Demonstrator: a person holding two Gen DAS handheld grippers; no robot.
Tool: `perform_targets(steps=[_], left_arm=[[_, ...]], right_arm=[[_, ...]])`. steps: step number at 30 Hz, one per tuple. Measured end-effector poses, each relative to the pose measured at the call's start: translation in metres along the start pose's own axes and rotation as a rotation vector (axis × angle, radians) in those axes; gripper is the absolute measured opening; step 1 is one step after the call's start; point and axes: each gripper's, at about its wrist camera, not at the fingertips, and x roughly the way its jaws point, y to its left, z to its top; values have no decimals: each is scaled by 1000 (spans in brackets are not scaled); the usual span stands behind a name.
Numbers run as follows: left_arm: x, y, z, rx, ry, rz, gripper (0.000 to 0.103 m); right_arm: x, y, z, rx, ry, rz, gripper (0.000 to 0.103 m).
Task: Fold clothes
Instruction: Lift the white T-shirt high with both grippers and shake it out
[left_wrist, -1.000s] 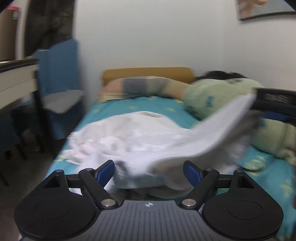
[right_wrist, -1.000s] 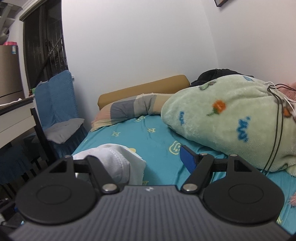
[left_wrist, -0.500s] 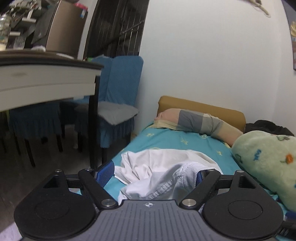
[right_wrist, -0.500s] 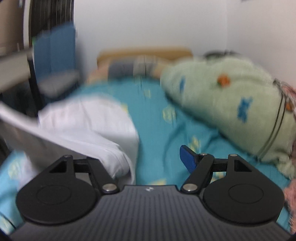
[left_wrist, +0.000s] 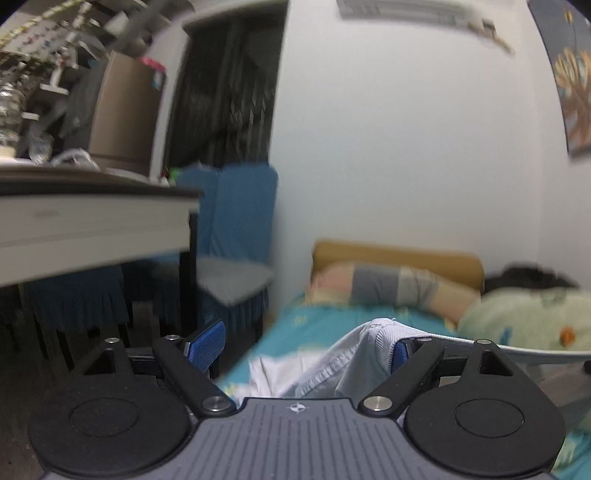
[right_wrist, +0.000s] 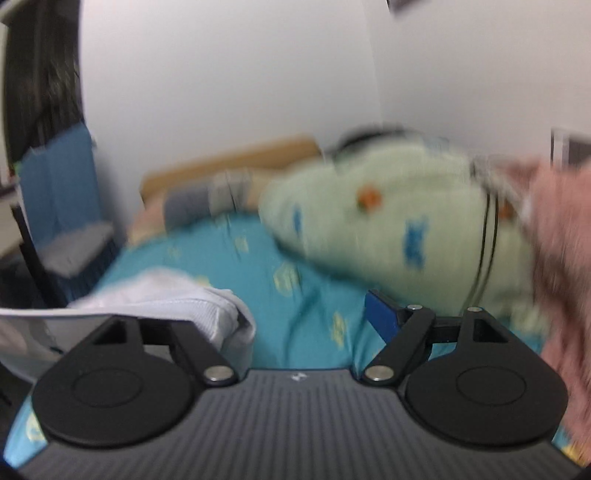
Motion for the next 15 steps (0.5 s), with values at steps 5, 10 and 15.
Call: perform_targets(steps=[5,10,15], left_arm=[[-42,17,77,-124,-143,-1,89],[-117,30,173,-183,-314,-35,89],[-204,38,267,-215,-432,-93,91]], right_arm=[[-53,16,76,-30,-155,92,79],[-131,28,163,-58,-287,179,79],[-227,27,242,-24,-401,240,79]])
